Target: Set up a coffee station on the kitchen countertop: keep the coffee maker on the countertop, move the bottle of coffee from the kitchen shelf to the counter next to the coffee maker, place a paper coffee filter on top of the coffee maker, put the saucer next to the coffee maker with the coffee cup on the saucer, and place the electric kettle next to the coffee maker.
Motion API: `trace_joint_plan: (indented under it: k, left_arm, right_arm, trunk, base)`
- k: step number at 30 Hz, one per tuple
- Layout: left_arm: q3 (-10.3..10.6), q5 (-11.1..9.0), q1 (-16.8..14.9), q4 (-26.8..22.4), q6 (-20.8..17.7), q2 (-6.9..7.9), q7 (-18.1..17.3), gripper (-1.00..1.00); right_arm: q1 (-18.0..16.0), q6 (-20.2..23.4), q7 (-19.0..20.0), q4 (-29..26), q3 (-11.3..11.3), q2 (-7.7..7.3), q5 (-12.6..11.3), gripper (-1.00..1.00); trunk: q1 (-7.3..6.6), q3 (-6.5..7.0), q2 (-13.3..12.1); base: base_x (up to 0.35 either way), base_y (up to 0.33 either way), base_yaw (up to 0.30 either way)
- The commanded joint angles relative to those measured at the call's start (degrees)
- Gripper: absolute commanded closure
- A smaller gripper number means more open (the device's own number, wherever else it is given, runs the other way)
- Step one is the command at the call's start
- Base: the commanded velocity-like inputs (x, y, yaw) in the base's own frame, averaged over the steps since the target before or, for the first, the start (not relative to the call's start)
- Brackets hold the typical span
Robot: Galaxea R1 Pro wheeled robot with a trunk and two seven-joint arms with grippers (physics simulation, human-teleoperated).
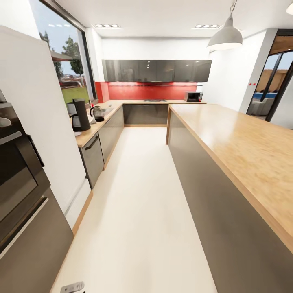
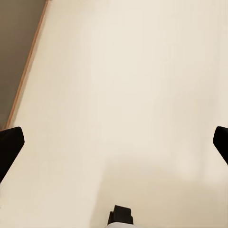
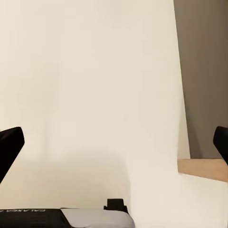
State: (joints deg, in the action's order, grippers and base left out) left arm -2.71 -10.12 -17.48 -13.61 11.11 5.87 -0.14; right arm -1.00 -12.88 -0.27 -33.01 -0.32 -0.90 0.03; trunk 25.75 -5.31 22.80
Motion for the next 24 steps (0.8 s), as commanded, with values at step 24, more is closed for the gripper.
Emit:
trace_joint_plan:
  k: [24]
  left_arm:
    - [0.02,-0.06,-0.09,0.34,0.64,0.23,-0.14,-1.0]
  right_arm:
    - [-0.06,-1.79,0.16,1.72,-0.04,-0.87,-0.2,-1.0]
  trunk:
    - [0.03,0.77,0.12]
  base:
    - [0.081,0.0,0.069]
